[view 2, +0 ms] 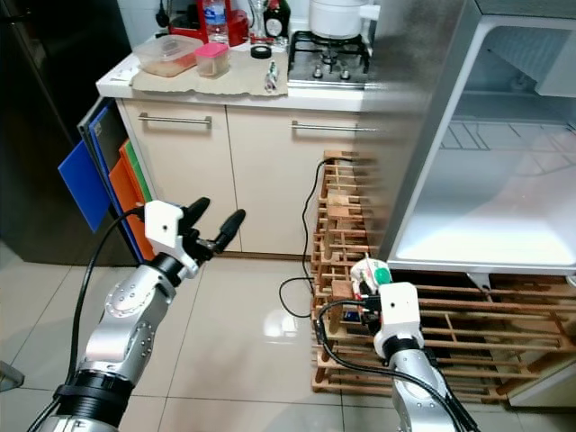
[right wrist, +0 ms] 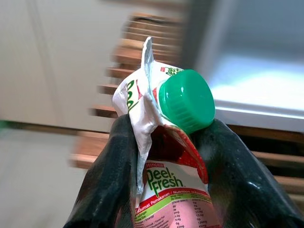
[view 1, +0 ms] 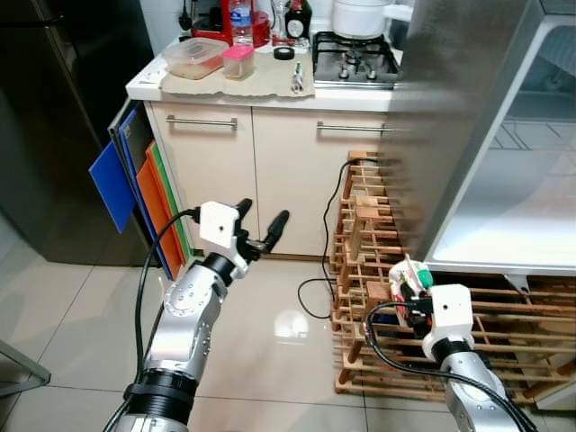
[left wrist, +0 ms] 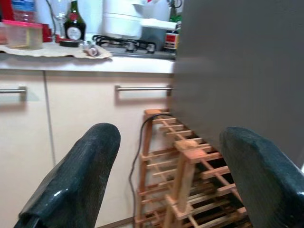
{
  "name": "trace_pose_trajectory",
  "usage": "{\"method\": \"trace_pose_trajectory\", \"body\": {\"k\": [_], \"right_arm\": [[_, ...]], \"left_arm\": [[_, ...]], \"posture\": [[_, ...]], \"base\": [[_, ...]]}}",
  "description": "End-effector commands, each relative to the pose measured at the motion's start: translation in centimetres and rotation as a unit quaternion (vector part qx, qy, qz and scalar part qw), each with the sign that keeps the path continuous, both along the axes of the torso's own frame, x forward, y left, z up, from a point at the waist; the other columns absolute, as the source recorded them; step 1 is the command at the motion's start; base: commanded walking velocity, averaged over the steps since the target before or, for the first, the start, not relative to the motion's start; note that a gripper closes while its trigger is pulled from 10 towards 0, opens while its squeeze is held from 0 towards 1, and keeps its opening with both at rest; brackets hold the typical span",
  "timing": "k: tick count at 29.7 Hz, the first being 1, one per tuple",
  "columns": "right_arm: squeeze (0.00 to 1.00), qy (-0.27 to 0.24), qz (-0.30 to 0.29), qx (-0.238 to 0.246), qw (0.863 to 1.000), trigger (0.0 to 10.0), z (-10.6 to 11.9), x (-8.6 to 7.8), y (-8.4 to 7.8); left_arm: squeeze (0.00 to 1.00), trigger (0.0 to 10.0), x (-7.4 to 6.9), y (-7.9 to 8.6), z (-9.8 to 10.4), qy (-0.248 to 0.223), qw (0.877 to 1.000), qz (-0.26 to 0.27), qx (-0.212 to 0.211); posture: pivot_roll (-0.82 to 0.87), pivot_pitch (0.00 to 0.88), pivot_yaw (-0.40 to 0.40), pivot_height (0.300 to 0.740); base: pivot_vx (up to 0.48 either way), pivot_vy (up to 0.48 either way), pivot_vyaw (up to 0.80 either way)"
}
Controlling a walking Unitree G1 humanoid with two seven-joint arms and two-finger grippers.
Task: Restocking fridge
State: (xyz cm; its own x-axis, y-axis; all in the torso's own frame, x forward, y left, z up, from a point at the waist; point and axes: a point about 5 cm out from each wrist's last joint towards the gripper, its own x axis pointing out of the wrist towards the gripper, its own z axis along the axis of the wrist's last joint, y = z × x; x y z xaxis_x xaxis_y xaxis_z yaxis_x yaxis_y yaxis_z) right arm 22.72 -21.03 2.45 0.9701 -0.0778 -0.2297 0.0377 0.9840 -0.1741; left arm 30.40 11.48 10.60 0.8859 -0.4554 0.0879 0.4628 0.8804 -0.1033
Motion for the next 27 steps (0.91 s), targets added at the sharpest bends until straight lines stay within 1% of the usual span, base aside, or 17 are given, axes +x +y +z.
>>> {"method": "trace_pose_trajectory", "body": {"k": [1, 2, 4, 5, 6, 7, 9, 12, 15, 19, 20, 21, 23, 25, 27], "right_arm": [[0.0, -0.009, -0.034, -0.02, 0.999, 10.0, 0.3, 0.0, -1.4], [0.0, -0.044, -0.071, -0.054, 0.995, 10.0, 1.5, 0.2, -2.6], [0.0, -0.084, -0.092, -0.082, 0.989, 10.0, 3.0, 0.7, -3.2], [0.0, -0.102, -0.101, -0.094, 0.985, 10.0, 3.8, 0.8, -3.4], [0.0, -0.102, -0.101, -0.094, 0.985, 10.0, 3.8, 0.8, -3.4], [0.0, -0.118, -0.112, -0.105, 0.981, 10.0, 4.7, 1.1, -3.7], [0.0, -0.123, -0.12, -0.11, 0.979, 10.0, 5.0, 1.2, -3.9], [0.0, -0.123, -0.128, -0.113, 0.978, 10.0, 5.1, 1.3, -4.0], [0.0, -0.136, -0.137, -0.112, 0.975, 10.0, 5.5, 1.7, -4.0], [0.0, -0.155, -0.13, -0.101, 0.974, 10.0, 6.5, 2.5, -3.7], [0.0, -0.17, -0.113, -0.09, 0.975, 10.0, 7.3, 3.3, -3.3], [0.0, -0.17, -0.113, -0.09, 0.975, 10.0, 7.3, 3.3, -3.3], [0.0, -0.188, -0.089, -0.08, 0.975, 10.0, 8.3, 4.1, -2.8], [0.0, -0.204, -0.077, -0.074, 0.973, 10.0, 9.4, 4.9, -2.7], [0.0, -0.205, -0.073, -0.064, 0.974, 10.0, 9.9, 5.5, -2.8]], "left_arm": [[0.0, 10.0, 0.3, -0.3, 0.3, -0.004, 1.0, -0.007, 0.01], [0.0, 10.0, 0.2, -0.6, 0.4, -0.008, 1.0, -0.015, 0.011], [0.0, 10.0, 0.1, -0.7, 0.5, -0.009, 1.0, -0.024, -0.001], [0.0, 10.0, 0.1, -0.7, 0.5, -0.01, 1.0, -0.026, -0.002], [0.0, 10.0, 0.1, -0.7, 0.5, -0.01, 1.0, -0.026, -0.002], [0.0, 10.0, 0.1, -0.8, 0.6, -0.011, 1.0, -0.028, 0.0], [0.0, 10.0, 0.1, -0.8, 0.6, -0.012, 1.0, -0.028, 0.001], [0.0, 10.0, 0.1, -0.8, 0.6, -0.011, 0.999, -0.03, 0.0], [0.0, 10.0, 0.1, -0.8, 0.7, -0.013, 0.999, -0.037, -0.003], [0.0, 10.0, 0.0, -1.0, 0.8, -0.019, 0.999, -0.047, -0.001], [0.0, 10.0, 0.0, -1.1, 0.9, -0.019, 0.999, -0.05, -0.002], [0.0, 10.0, 0.0, -1.1, 0.9, -0.019, 0.999, -0.05, -0.002], [0.0, 10.0, 0.0, -1.1, 1.0, -0.021, 0.999, -0.048, -0.01], [0.0, 10.0, 0.1, -1.0, 1.1, -0.018, 0.999, -0.043, -0.025], [0.0, 10.0, 0.1, -0.9, 1.3, -0.022, 0.999, -0.042, -0.022]], "posture": [[0.03, 0.0, 0.019, 0.74], [0.03, 0.0, 0.02, 0.74], [0.02, 0.0, 0.023, 0.74], [0.02, 0.0, 0.024, 0.74], [0.02, 0.0, 0.024, 0.74], [0.02, 0.0, 0.024, 0.74], [0.02, 0.0, 0.025, 0.74], [0.02, 0.0, 0.026, 0.74], [0.02, 0.0, 0.027, 0.74], [0.02, 0.0, 0.031, 0.74], [0.02, 0.0, 0.033, 0.74], [0.02, 0.0, 0.033, 0.74], [0.02, 0.0, 0.034, 0.74], [0.03, 0.0, 0.034, 0.74], [0.03, 0.0, 0.033, 0.74]], "base": [[0.0, 0.0, 0.0], [0.0, 0.0, 0.0], [0.0, 0.0, 0.0], [0.0, -0.472, 0.0], [0.0, -0.472, 0.0], [0.0, -0.472, 0.0], [0.0, -0.472, 0.0], [0.0, -0.472, 0.0], [0.0, -0.48, 0.0], [0.0, -0.48, 0.0], [0.0, -0.48, 0.0], [0.0, -0.48, 0.0], [0.0, -0.474, 0.0], [0.0, 0.0, 0.0], [0.0, 0.0, 0.0]]}}
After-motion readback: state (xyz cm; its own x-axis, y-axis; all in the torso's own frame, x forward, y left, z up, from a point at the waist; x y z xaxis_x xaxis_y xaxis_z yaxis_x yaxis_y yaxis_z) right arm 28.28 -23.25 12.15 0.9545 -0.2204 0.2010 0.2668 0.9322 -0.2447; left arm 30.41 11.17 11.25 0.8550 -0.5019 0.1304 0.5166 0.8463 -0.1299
